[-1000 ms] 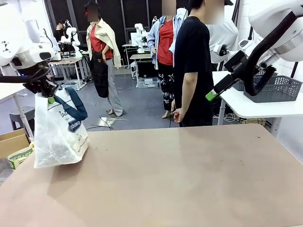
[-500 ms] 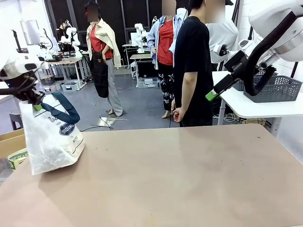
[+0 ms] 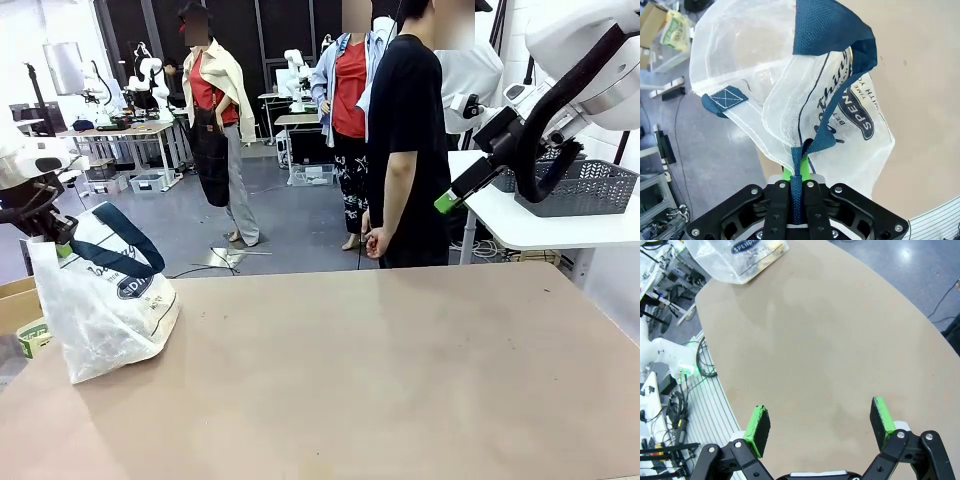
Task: Transfer purchased items from the store into the shopping bag.
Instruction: Move the Reusable shopping bag to the right side of the table.
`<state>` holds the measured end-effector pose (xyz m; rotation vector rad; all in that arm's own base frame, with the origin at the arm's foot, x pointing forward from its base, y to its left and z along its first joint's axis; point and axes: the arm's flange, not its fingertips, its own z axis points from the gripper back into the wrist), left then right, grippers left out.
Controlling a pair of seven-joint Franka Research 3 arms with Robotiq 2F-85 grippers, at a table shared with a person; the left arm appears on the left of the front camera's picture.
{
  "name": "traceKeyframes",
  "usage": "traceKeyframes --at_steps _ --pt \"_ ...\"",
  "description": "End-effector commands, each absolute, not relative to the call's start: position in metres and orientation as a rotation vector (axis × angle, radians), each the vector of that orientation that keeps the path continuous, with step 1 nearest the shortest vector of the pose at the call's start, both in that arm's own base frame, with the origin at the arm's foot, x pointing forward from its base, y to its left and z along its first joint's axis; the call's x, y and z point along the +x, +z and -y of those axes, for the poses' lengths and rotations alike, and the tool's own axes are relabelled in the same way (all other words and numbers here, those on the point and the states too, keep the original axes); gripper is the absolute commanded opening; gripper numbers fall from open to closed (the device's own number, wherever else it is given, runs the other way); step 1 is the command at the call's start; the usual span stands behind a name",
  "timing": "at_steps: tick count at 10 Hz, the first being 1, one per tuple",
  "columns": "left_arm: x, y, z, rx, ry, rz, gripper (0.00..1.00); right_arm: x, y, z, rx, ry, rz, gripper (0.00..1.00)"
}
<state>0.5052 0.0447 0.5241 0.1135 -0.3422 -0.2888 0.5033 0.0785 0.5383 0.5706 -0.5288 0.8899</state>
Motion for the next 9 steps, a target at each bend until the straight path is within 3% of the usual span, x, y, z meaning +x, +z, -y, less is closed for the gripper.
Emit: traceKeyframes --at_steps 1,8,9 --pt "0.5077 0.5256 -0.0487 0.117 -0.283 0.351 0.0 0.5031 0.54 -0.0792 0.576 0.894 0.526 1.0" --pt "0.5059 0.5265 -0.0453 0.115 -0.288 0.348 0.0 0.5031 0.54 -0.0792 0.576 0.894 0.526 1.0" --pt "0.5057 0.5274 -0.0444 0.116 -0.281 0.342 0.12 0.5031 0.54 -0.0792 0.576 0.894 0.526 1.0"
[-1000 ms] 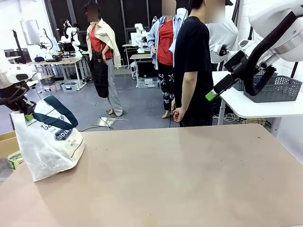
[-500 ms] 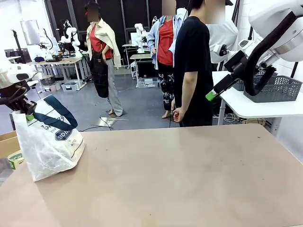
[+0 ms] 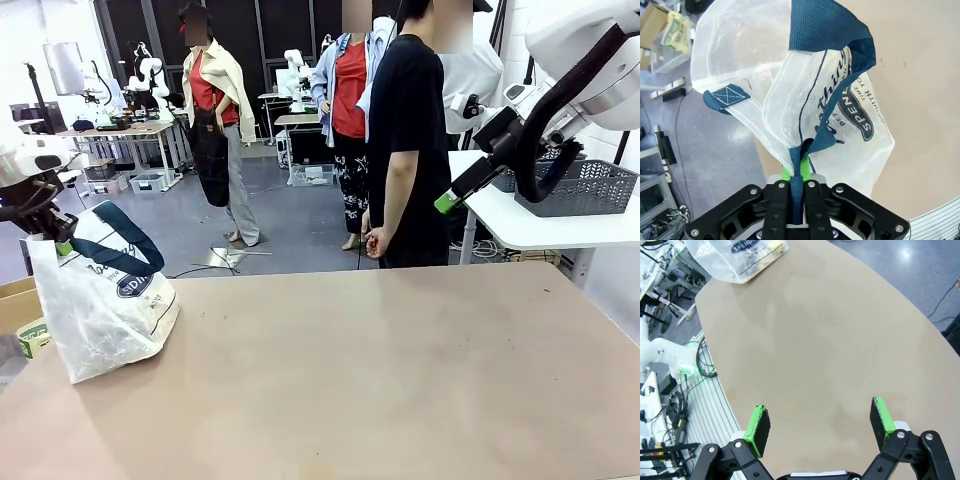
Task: Transfer purchased items from the store into the shopping bag.
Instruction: Move the Reusable shopping bag to the right side of the table.
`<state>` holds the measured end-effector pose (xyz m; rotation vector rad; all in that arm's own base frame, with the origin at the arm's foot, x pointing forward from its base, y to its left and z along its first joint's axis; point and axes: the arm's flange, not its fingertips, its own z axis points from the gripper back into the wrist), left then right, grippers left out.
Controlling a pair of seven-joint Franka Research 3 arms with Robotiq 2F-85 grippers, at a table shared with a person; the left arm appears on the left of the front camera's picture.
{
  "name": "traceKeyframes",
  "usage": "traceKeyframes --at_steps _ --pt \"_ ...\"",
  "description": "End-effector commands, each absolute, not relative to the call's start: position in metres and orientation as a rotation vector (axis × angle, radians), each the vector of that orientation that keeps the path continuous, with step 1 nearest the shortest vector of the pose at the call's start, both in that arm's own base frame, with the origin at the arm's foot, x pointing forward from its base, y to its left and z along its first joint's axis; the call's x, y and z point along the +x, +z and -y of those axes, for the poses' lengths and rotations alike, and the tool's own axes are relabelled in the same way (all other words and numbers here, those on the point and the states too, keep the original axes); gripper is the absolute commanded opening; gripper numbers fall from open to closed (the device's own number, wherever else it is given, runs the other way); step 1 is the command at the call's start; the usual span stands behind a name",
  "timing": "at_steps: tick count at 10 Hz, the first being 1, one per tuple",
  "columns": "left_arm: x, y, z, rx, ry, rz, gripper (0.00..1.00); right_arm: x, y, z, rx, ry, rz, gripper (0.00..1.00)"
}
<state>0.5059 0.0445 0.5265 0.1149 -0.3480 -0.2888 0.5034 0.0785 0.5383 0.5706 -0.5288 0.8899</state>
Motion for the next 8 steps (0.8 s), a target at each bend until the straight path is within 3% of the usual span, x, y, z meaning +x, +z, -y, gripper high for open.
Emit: traceKeyframes --at_steps 1,4,5,8 --pt "0.506 0.5291 -0.0445 0.118 -0.281 0.336 0.32 0.5031 0.54 -0.0792 0.576 0.894 0.526 1.0" --pt "0.5099 0.531 -0.0409 0.117 -0.286 0.33 0.91 0.5031 0.54 -0.0792 0.576 0.894 0.526 1.0" --pt "0.5105 0.5325 -0.0382 0.119 -0.291 0.325 1.0 0.5031 0.54 -0.0792 0.576 0.894 0.526 1.0" --pt "0.5117 0.5334 -0.037 0.129 -0.3 0.328 1.0 0.5031 0.54 -0.0792 0.576 0.894 0.526 1.0"
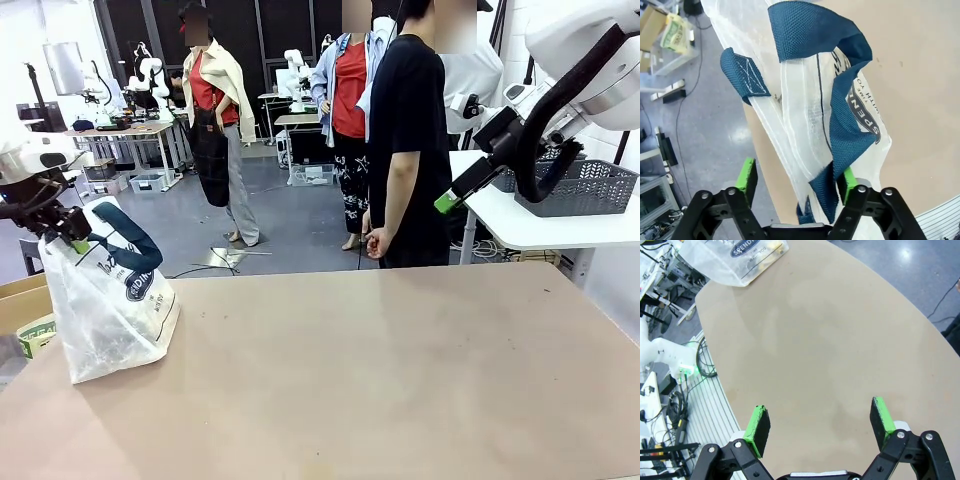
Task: Transfer purchased items from the store into the shopping bag.
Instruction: Move the Reusable shopping bag to the right side of the table.
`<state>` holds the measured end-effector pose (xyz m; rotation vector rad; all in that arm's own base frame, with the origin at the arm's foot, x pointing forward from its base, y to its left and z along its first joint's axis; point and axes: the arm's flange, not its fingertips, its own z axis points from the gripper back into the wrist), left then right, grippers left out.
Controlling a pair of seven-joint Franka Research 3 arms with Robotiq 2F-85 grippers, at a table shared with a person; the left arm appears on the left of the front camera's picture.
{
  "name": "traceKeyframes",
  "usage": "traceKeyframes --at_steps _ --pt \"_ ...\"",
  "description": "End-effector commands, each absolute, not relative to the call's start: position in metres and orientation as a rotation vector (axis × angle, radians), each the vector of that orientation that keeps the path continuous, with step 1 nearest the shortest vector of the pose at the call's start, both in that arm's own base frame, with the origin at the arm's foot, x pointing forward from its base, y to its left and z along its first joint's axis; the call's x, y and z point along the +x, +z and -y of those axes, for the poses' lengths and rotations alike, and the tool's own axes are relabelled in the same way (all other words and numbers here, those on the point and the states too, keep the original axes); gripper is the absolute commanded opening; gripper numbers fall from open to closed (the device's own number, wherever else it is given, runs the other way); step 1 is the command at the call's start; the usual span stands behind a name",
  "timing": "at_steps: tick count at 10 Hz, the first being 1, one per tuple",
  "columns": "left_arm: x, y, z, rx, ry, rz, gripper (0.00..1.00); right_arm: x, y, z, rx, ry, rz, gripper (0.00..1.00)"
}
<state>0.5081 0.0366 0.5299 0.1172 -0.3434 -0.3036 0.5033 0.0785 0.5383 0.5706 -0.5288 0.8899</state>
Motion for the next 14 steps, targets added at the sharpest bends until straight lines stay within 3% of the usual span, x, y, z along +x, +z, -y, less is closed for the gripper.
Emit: traceKeyframes --at_steps 1,9,14 --pt "0.512 0.533 -0.036 0.128 -0.304 0.327 1.0 0.503 0.54 -0.079 0.576 0.894 0.526 1.0" --pt "0.504 0.544 -0.029 0.146 -0.329 0.344 1.0 0.503 0.54 -0.079 0.576 0.894 0.526 1.0" --pt "0.502 0.581 -0.011 0.161 -0.43 0.379 1.0 0.503 0.54 -0.079 0.576 0.894 0.526 1.0"
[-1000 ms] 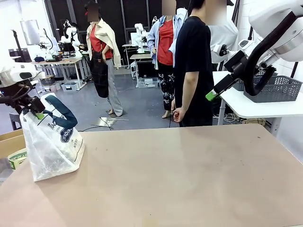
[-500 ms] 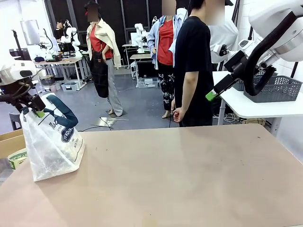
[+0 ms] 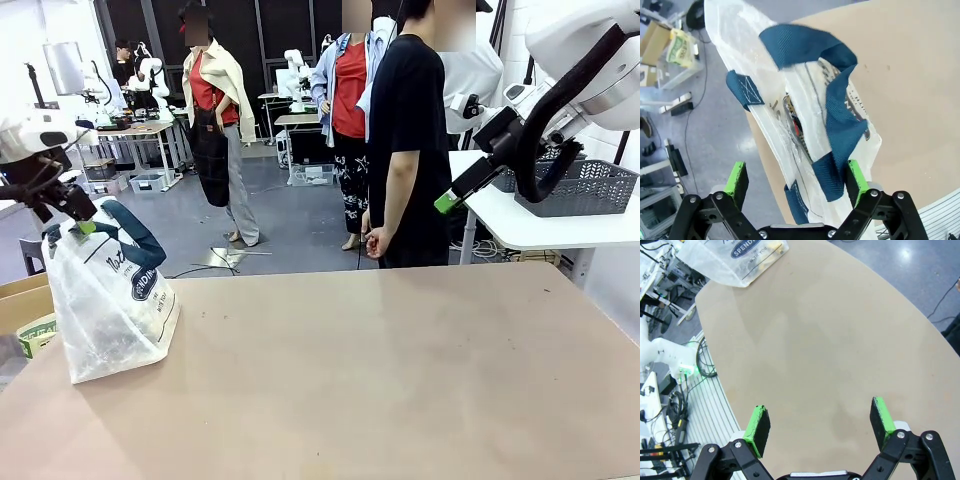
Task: Transfer purchased items from the store into the shopping bag.
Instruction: Move the Reusable shopping bag to the right side of the table.
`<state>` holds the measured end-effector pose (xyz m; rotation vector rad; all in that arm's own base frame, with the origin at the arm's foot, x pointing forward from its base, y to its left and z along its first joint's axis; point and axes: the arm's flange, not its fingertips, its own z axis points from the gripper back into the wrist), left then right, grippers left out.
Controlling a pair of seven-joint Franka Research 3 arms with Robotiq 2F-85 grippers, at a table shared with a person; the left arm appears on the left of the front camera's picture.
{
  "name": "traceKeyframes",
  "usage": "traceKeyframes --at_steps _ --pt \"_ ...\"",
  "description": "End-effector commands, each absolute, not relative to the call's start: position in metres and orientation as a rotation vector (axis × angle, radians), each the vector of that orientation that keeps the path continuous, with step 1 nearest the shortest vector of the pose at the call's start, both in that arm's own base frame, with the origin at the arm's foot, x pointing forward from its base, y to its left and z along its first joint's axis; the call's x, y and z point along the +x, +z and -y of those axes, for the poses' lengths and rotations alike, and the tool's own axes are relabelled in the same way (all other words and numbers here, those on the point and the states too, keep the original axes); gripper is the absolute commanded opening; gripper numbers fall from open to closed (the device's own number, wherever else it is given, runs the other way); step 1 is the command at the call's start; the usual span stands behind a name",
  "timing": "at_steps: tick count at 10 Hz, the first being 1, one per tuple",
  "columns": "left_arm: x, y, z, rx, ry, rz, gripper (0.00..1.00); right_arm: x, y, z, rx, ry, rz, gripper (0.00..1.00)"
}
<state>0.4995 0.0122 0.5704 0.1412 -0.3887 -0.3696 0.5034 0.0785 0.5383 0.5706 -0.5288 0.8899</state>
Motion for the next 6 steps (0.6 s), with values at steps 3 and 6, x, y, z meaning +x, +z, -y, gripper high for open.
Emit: traceKeyframes --at_steps 3,6 --pt "0.515 0.598 0.019 0.043 -0.702 0.419 1.0 0.503 0.54 -0.079 0.576 0.894 0.526 1.0" --pt "0.526 0.61 0.059 -0.092 -1.009 0.501 1.0 0.503 0.54 -0.079 0.576 0.894 0.526 1.0"
